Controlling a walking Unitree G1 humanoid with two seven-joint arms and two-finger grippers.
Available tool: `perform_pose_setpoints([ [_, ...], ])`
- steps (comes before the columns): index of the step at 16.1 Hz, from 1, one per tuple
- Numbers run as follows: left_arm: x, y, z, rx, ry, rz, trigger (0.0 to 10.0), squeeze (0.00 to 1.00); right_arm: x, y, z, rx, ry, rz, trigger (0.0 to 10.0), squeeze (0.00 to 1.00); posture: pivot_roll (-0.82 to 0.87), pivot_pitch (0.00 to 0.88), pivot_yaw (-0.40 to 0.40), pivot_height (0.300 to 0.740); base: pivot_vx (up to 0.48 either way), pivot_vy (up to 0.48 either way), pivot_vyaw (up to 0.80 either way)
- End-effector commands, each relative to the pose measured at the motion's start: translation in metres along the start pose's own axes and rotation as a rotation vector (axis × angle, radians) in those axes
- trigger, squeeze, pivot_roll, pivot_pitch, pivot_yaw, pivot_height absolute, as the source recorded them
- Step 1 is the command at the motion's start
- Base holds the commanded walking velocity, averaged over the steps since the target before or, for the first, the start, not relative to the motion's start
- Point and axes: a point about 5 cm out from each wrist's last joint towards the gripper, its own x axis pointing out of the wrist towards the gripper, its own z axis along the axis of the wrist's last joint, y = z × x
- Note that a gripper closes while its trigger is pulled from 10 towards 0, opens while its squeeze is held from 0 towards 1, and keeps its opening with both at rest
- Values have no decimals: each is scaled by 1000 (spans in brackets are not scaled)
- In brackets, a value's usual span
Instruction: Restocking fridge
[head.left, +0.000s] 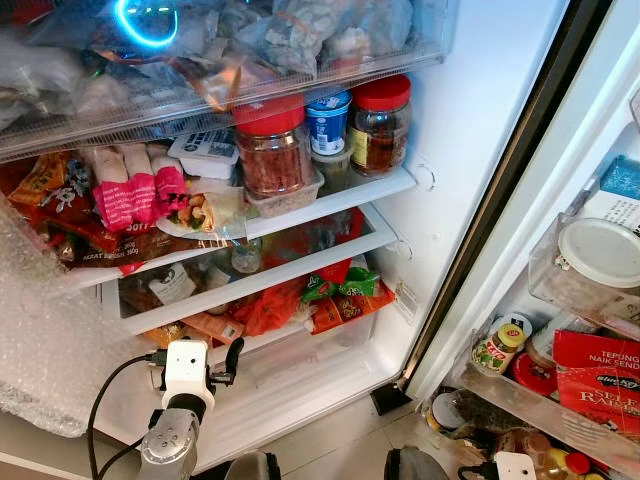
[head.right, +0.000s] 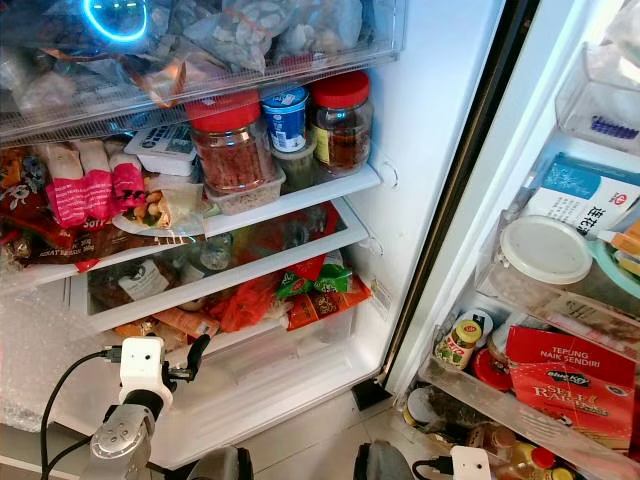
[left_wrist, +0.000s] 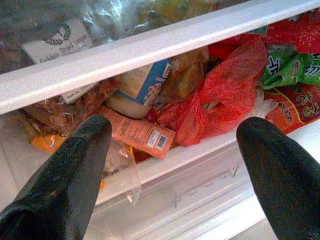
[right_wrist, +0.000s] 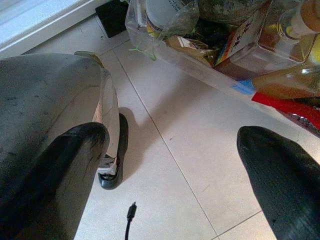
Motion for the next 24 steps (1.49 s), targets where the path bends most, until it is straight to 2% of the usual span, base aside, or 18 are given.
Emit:
perform_pose_setpoints([
  [1, -1, 3, 0, 22, 9, 2, 10000, 0, 0, 4, -3, 4, 13, 16, 10000, 0, 38, 84, 4, 643, 0, 0, 0],
  [6, -1, 4, 0, 26, 16, 7, 10000, 0, 1, 5, -2, 4, 16, 18, 10000, 0, 38, 84, 7, 643, 0, 0, 0],
  [24, -8, 8, -8, 34, 48, 26, 10000, 0, 1, 4, -1, 0, 17, 29, 10000, 0, 46, 83, 2, 643, -281, 0, 0],
])
